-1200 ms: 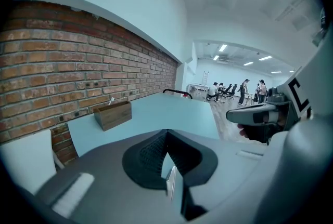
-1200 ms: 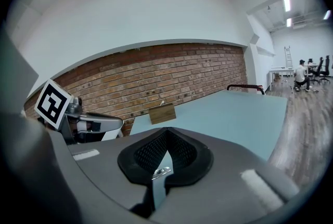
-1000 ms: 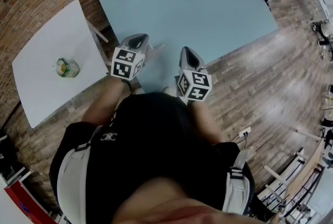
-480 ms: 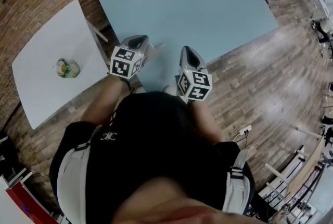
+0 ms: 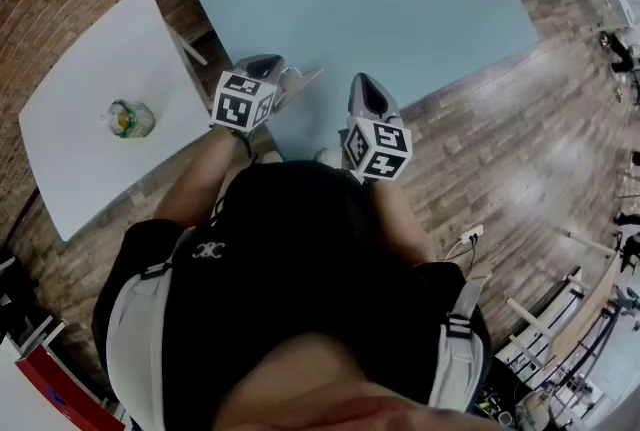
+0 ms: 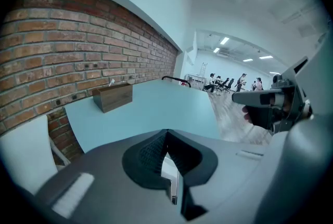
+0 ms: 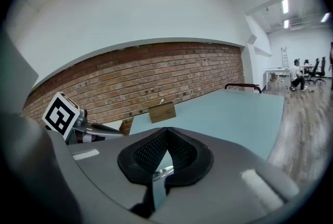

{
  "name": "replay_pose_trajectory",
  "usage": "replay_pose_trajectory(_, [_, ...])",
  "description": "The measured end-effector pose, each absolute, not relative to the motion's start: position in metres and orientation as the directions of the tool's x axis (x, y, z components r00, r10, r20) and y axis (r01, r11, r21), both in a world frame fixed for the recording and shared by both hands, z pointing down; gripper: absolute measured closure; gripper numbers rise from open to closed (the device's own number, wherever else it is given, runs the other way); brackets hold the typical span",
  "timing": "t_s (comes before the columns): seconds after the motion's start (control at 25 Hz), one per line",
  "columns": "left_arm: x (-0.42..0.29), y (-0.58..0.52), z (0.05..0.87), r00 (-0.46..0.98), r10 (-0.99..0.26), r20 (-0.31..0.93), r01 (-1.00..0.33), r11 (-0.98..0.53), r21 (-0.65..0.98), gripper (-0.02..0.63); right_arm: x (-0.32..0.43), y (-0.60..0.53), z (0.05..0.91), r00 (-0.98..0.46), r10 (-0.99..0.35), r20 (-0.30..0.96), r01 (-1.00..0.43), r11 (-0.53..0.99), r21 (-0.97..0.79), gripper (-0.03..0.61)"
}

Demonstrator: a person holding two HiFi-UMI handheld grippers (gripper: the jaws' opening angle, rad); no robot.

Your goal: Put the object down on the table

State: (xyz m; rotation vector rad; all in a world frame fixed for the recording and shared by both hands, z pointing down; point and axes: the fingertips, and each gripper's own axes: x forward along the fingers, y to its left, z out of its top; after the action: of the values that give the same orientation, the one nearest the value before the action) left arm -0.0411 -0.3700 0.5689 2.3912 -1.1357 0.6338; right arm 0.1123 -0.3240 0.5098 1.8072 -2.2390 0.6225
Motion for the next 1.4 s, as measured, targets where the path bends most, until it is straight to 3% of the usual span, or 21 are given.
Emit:
replay_pose_trajectory(0.16, [-0.047, -0.368, 0.607, 0.557, -0.540, 0.631, -0.786, -0.589, 0.189, 0.607, 0.114, -0.313, 0.514, -0.184, -0.891, 0.415, -0.974, 0.110, -0.196, 0.564])
replay_pose_trajectory(0.36, [-0.044, -0.366, 0.660, 0.576, -0.422, 0.700, -0.748, -0.617, 0.243, 0.456, 0.117, -0.277, 0.529, -0.098, -0.873, 0.479, -0.988, 0.027, -0.152, 0.563])
replay_pose_trajectory(0.6, [-0.031, -0.367, 0.716, 0.562, -0.330, 0.759, -0.717, -0.652, 0.247, 0.391, 0.138, -0.220, 0.534, 0.044, -0.860, 0.508, -0.988, -0.114, -0.108, 0.563])
replay_pose_trajectory(0.8, [-0.028, -0.365, 0.720, 0.554, -0.330, 0.764, -0.724, -0.645, 0.247, 0.397, 0.157, -0.195, 0.524, 0.116, -0.870, 0.480, -0.978, -0.186, -0.100, 0.563])
replay_pose_trajectory(0.96, [-0.025, -0.370, 0.696, 0.544, -0.405, 0.734, -0.744, -0.638, 0.199, 0.398, 0.166, -0.190, 0.512, 0.088, -0.901, 0.424, -0.978, -0.159, -0.135, 0.565])
replay_pose_trajectory(1.04, [-0.027, -0.370, 0.676, 0.537, -0.475, 0.697, -0.769, -0.615, 0.173, 0.450, 0.171, -0.190, 0.503, 0.066, -0.917, 0.393, -0.978, -0.137, -0.156, 0.566])
replay_pose_trajectory(1.16, [-0.037, -0.363, 0.648, 0.522, -0.575, 0.630, -0.810, -0.565, 0.155, 0.614, 0.175, -0.192, 0.497, 0.045, -0.925, 0.378, -0.981, -0.113, -0.160, 0.568])
replay_pose_trajectory(1.4, [-0.035, -0.351, 0.620, 0.558, -0.605, 0.567, -0.797, -0.580, 0.166, 0.614, 0.171, -0.208, 0.502, 0.005, -0.927, 0.375, -0.983, -0.072, -0.167, 0.568])
